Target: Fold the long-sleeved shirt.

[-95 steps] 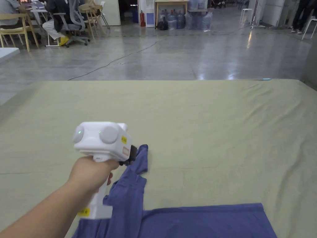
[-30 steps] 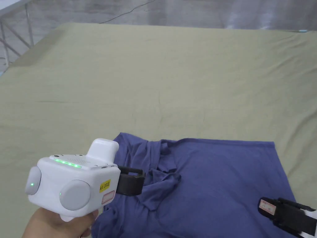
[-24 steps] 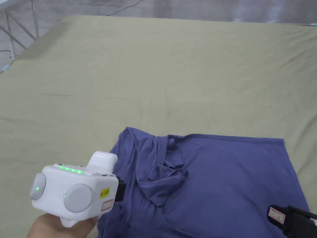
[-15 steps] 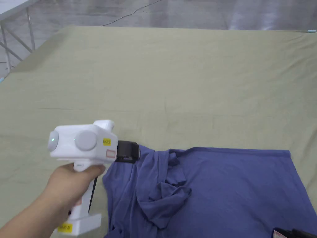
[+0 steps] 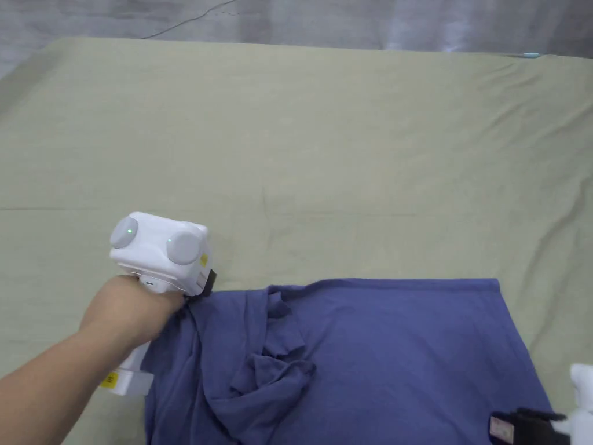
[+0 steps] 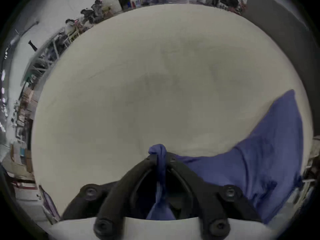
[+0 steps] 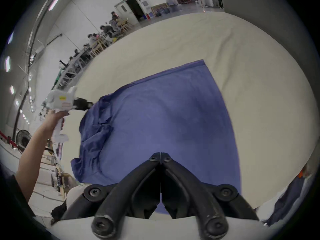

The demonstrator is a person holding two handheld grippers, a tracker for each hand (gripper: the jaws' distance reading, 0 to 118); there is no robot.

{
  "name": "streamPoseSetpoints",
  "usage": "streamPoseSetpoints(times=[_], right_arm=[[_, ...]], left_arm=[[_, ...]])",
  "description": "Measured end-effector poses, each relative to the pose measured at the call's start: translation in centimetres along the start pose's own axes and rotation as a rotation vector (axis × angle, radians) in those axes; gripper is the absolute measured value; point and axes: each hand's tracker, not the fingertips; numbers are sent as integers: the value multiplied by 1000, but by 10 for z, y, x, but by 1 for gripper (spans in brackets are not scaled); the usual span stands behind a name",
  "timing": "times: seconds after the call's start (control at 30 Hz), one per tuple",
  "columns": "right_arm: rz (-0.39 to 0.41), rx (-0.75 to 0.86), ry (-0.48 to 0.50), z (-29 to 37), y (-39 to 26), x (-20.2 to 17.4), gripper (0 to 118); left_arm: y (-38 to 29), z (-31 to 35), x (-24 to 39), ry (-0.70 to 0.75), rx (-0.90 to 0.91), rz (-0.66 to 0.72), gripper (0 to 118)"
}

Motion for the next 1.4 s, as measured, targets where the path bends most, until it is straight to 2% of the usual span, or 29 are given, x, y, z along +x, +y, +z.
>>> streamPoseSetpoints(times=[0.1, 0.13, 0.17, 0.2, 0.23, 0.27, 0.33, 0.47, 0.5, 0.53, 0.57, 0.6, 0.67, 0.7, 0.73, 0.77, 0.8, 0.83, 0.87, 0.9, 1.0, 1.13, 1.23, 1.3, 1.4], right_arm=[[66, 3, -94, -16, 63, 5, 0], [80, 11, -118, -21, 89, 7, 6], [88, 7, -108, -29, 118, 9, 36], [76, 1, -103, -37, 143, 13, 97], [21, -35, -104, -50, 170, 18, 118], [-18, -8, -54, -68, 195, 20, 116], [-62, -86, -131, -98, 226, 26, 116], [-43, -306, -258, -136, 251, 35, 112], [-52, -298, -265, -142, 248, 39, 104], [-63, -285, -272, -150, 246, 41, 91], [-80, -290, -298, -156, 244, 42, 73], [-83, -298, -301, -162, 242, 42, 63], [-48, -301, -368, -173, 245, 39, 62], [-30, -297, -378, -173, 246, 34, 55], [12, -296, -392, -172, 247, 29, 39], [88, -228, -416, -156, 229, 10, 8], [140, -241, -409, -151, 223, 0, 0], [164, -250, -402, -147, 217, -8, 0], [176, -243, -434, -141, 210, -16, 0], [186, -319, -396, -155, 237, -1, 0], [218, -272, -371, -138, 242, -2, 0], [243, -186, -276, -98, 228, 0, 0], [332, -126, -258, -54, 195, -7, 0], [422, -96, -260, -31, 172, -7, 0], [430, -77, -234, 5, 142, -1, 0]], left_arm=[[3, 11, -21, -85, 29, 134, 1], [12, 11, -32, -103, 56, 160, 1], [16, 14, -38, -81, 62, 134, 1], [20, 16, -40, -70, 58, 120, 1], [24, 17, -42, -67, 47, 112, 1], [25, 23, -39, -89, 35, 107, 1], [29, 26, -39, -99, 40, 95, 1], [34, 28, -40, -106, 50, 100, 1], [36, 26, -42, -114, 45, 108, 1], [30, 32, -37, -116, 41, 111, 1], [30, 30, -37, -115, 40, 111, 1], [30, 28, -37, -114, 33, 106, 1], [25, 28, -34, -115, 19, 99, 1], [24, 27, -34, -119, 13, 103, 1], [24, 25, -34, -119, 8, 107, 1], [24, 23, -34, -120, 3, 109, 1], [22, 19, -36, -120, 0, 109, 1], [21, 18, -35, -124, -2, 114, 1], [21, 19, -35, -129, -1, 120, 1], [20, 20, -34, -131, 0, 122, 1], [14, 30, -36, -141, 15, 118, 1], [2, 58, -43, -176, 48, 98, 1], [-20, 97, -34, -214, 75, 66, 1], [-38, 119, -28, -223, 77, 38, 1], [-75, 158, -13, -243, 75, 19, 1]])
